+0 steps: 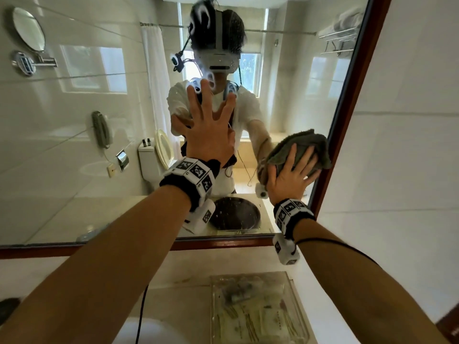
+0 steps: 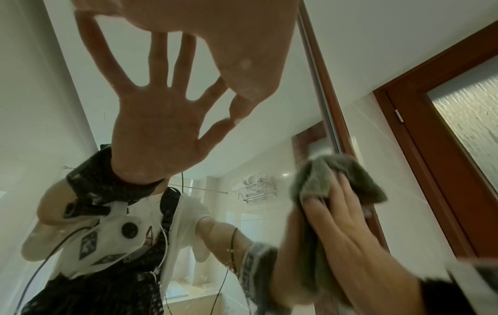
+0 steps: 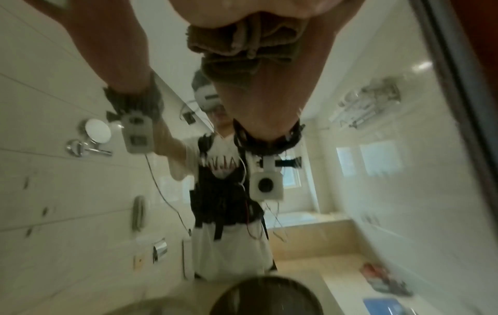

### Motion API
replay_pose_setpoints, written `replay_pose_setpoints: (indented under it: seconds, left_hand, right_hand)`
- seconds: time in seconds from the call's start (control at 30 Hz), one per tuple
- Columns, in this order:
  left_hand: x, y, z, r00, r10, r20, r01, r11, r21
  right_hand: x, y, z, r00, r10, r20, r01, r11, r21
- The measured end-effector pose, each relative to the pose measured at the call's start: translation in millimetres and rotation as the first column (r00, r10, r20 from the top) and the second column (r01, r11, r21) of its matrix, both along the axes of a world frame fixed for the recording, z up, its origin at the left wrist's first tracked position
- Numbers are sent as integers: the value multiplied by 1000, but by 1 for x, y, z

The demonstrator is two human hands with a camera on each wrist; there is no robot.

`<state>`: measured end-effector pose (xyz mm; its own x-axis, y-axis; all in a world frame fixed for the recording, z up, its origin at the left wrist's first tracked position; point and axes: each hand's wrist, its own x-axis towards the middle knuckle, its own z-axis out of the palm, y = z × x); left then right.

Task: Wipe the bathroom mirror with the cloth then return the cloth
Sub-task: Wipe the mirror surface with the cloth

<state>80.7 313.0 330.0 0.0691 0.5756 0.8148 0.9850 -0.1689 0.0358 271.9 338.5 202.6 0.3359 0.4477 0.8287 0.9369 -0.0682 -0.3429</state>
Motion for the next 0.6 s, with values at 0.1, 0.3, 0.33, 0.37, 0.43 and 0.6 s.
replay_pose_setpoints:
  seconds: [0.1, 0.3, 0.33, 0.37, 0.43, 0.6]
  left_hand:
    - [-1, 3, -1, 1000, 5, 1, -5, 1000, 0]
    - [-3, 0, -3, 1000, -8, -5, 8, 1000, -23]
    - [-3, 0, -4, 1000, -3, -15, 3, 1000, -22]
    - [-4, 0, -5, 1000, 4, -23, -4, 1000, -15]
    - [-5, 0, -7, 999, 24, -42, -24, 1000, -4]
    - [-7, 2, -9, 999, 25, -42, -27, 999, -44]
  right_hand:
    - [10, -4, -43, 1000, 24, -11, -24, 999, -28]
    - [12, -4, -64, 999, 35, -5, -35, 998, -54]
    - [12, -5, -70, 999, 28, -18, -29, 998, -62]
    - [12, -5, -77, 999, 23, -29, -25, 997, -70]
    - [10, -9, -97, 997, 33, -67, -39, 995, -95]
    - [10, -16, -128, 988, 75, -138, -97, 983, -156]
